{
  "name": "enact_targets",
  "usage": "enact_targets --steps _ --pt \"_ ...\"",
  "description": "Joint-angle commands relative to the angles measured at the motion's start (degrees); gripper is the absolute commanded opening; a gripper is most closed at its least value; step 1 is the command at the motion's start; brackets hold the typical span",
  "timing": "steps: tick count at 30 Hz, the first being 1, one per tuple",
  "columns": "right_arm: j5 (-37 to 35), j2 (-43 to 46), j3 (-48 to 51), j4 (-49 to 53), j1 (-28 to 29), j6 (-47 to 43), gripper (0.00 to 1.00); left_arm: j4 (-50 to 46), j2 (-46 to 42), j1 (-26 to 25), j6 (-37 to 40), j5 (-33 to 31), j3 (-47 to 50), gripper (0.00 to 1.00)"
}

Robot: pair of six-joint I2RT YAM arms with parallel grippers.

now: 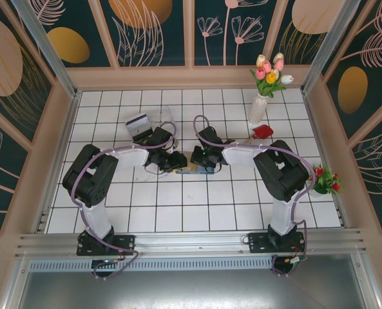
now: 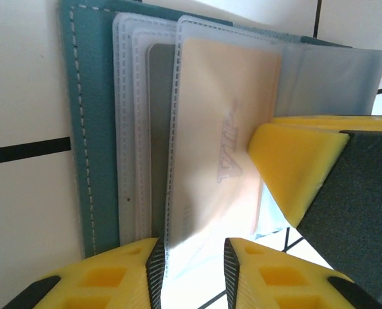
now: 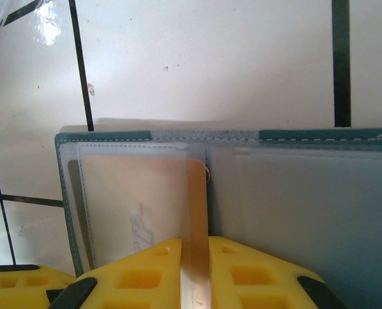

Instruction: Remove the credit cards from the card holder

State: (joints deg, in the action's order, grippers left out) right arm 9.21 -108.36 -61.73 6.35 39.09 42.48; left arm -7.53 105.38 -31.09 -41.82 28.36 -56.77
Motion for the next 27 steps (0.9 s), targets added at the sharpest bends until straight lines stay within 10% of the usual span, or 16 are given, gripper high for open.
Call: enact_targets --steps 1,27 --pt "0.18 -2.56 2.7 4.13 0.11 0.07 0.17 1.83 1.78 -0.39 -1.08 4.23 0.59 0.33" --pt "-1.44 -1.03 5.07 4.31 -1.39 -0.44 0.1 -2.38 -3.18 -0.47 -1.15 -5.17 0.46 0.32"
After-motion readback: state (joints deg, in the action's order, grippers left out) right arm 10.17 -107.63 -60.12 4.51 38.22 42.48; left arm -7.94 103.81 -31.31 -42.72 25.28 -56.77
